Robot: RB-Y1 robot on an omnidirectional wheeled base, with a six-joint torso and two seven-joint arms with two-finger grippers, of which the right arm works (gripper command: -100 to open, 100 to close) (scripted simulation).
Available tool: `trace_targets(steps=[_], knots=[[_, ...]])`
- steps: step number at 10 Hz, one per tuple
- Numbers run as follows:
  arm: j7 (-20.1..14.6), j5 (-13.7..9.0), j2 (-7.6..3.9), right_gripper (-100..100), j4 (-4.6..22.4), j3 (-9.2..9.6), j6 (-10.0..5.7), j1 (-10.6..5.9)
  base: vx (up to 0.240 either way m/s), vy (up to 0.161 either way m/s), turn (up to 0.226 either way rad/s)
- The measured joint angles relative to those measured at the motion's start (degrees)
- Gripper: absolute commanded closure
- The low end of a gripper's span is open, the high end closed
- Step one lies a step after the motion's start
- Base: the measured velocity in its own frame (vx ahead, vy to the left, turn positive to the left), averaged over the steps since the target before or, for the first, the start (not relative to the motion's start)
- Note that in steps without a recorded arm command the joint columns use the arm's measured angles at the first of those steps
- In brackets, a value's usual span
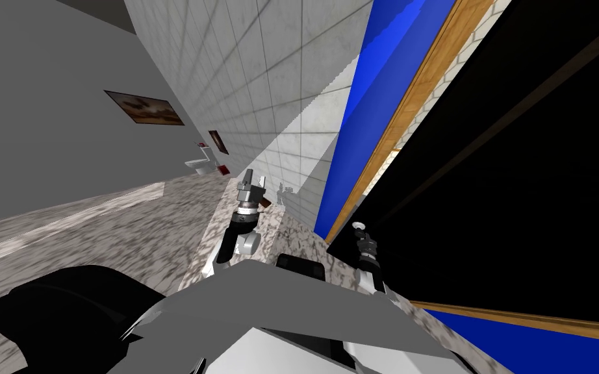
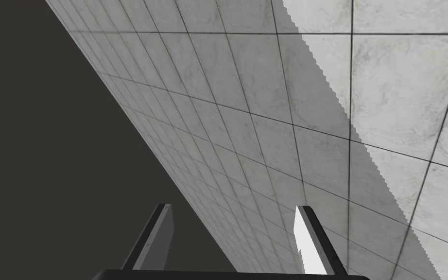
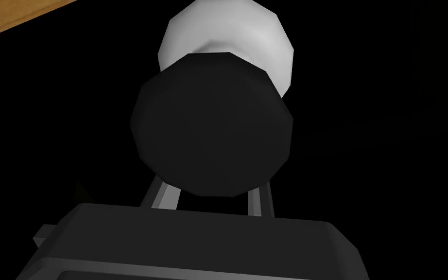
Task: Pull the door open
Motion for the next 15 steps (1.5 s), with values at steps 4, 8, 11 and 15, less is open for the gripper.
trace_targets(steps=[4,8,11,15], knots=[[-3.88,-1.11,-0.09,100,0.01,0.77,-0.16,0.26,-0.02,-0.006,0.013],[-8.17,-2.47,-0.29,100,-1.36,1.57,0.81,0.88,-0.028,-0.007,0.026],[-11.37,-2.97,-0.5,100,2.39,2.26,-0.94,-0.92,-0.024,-0.004,0.031],[-15.42,-3.85,-0.76,100,4.95,3.01,-1.54,-1.66,-0.009,-0.002,0.007]])
